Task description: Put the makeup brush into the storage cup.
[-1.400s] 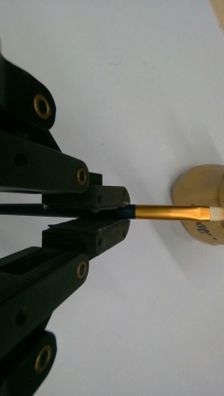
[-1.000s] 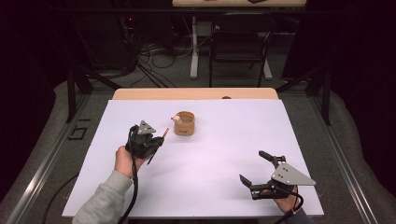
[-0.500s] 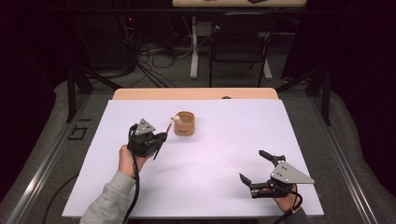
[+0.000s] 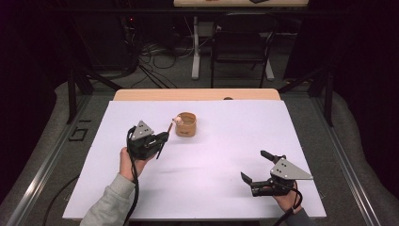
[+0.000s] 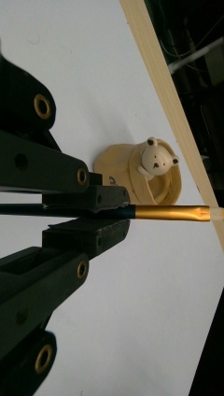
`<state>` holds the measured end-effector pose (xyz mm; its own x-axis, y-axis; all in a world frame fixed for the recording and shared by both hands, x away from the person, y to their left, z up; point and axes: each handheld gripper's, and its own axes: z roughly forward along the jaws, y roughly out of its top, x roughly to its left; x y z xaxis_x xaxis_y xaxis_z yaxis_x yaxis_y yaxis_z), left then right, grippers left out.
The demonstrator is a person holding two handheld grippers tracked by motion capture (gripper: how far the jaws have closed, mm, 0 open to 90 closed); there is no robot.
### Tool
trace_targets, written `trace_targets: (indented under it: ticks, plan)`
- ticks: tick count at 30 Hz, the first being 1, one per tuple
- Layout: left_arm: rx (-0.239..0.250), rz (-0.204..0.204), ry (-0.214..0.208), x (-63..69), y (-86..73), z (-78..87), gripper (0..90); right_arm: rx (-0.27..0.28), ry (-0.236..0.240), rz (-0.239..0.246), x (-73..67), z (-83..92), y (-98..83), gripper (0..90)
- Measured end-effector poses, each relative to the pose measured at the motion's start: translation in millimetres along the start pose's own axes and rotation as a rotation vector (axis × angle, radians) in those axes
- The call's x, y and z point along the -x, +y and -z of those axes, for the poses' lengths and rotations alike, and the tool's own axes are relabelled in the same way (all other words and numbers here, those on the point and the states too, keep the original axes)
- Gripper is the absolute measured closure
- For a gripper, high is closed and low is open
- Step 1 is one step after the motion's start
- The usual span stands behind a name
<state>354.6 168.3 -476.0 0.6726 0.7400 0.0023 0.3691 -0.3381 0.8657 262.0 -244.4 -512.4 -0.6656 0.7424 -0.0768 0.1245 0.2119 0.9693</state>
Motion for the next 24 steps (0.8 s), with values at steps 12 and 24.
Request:
trace_targets:
  ticks: [12,24]
  plan:
    - [0.046,-0.017,0.003,3.1,1.7,-2.5,83.2,-0.005,-0.001,-0.006,-0.8,1.2,-0.4,0.2]
    - [0.119,-0.036,0.019,5.7,3.2,-0.4,83.2,-0.047,-0.021,-0.018,0.2,-1.8,-0.5,0.0]
